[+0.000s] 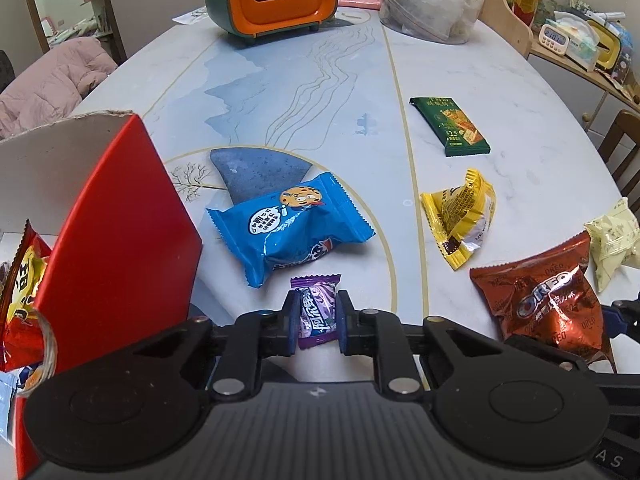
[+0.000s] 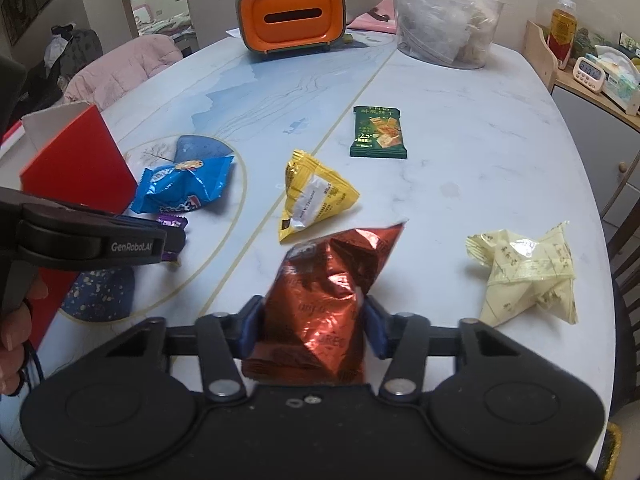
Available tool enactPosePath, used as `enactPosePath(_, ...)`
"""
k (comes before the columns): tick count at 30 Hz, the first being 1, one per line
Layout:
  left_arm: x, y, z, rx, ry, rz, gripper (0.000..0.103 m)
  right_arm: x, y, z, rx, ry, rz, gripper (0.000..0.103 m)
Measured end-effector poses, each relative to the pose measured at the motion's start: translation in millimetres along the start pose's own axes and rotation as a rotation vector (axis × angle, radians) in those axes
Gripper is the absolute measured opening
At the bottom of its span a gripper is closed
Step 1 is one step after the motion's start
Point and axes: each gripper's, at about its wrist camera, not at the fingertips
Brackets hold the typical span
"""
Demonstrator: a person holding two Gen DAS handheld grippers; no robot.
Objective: Organize snacks
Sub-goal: 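Grasp the red foil bag with the right tool while the left grasps the purple candy, then carry the red foil bag and purple candy over the white box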
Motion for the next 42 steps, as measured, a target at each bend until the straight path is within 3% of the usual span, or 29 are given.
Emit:
enactPosePath(11,3.2,-7.9,-36.3,-0.05,0.016,-0.034,0.018,1.7,-11.1,-35.3,-0.004,0.022,0.021,0.046)
enactPosePath(24,11.4,-25.5,-105.3,-0.135,0.059,-0.058,0.018,15.9,-35.2,-93.6,-0.016,0.059,0.032,0.046)
enactPosePath(33,14.5,-64.3,-141.8,-0.159,0.072,-0.091,0.018,28.4,-66.0,-122.7,0.006,0.093,0.032,0.046)
enactPosePath(42,14.4,-122.5,-169.5,-0.156,0.094,-0.109,0.018,47.2,-123.1,-127.8,0.051,0.123,0.005,0.046)
Point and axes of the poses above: each gripper's, at about its wrist camera, not at the fingertips, and z roughly the way its jaws point, y to its right, x to its top, and after that the axes turned 13 degrees about y, right-handed
